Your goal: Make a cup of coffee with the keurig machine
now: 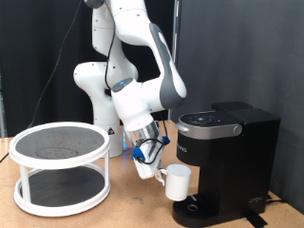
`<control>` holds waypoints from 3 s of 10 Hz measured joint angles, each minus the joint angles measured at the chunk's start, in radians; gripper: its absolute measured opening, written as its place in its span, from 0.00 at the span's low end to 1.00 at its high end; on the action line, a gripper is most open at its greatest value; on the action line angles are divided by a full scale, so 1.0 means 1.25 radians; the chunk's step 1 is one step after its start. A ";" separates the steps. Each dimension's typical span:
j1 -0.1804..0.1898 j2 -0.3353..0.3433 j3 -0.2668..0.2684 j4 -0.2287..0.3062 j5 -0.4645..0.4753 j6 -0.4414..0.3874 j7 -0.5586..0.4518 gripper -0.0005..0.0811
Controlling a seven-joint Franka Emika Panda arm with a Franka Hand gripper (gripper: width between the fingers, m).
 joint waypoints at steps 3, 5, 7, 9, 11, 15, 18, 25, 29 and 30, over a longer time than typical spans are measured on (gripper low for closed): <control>0.000 0.017 0.028 0.013 0.031 0.029 -0.005 0.01; 0.000 0.030 0.040 0.025 0.044 0.041 -0.013 0.01; 0.000 0.038 0.044 0.031 0.044 0.044 -0.012 0.01; 0.000 0.051 0.046 0.036 0.043 0.051 -0.012 0.01; 0.000 0.062 0.048 0.040 0.043 0.064 -0.012 0.01; 0.000 0.064 0.053 0.047 0.048 0.069 -0.013 0.01; 0.000 0.067 0.058 0.051 0.072 0.073 -0.027 0.01; -0.001 0.067 0.061 0.050 0.087 0.070 -0.044 0.78; -0.031 0.029 0.035 0.016 0.051 -0.050 -0.063 0.90; -0.038 0.010 0.032 0.001 0.056 -0.064 -0.084 0.90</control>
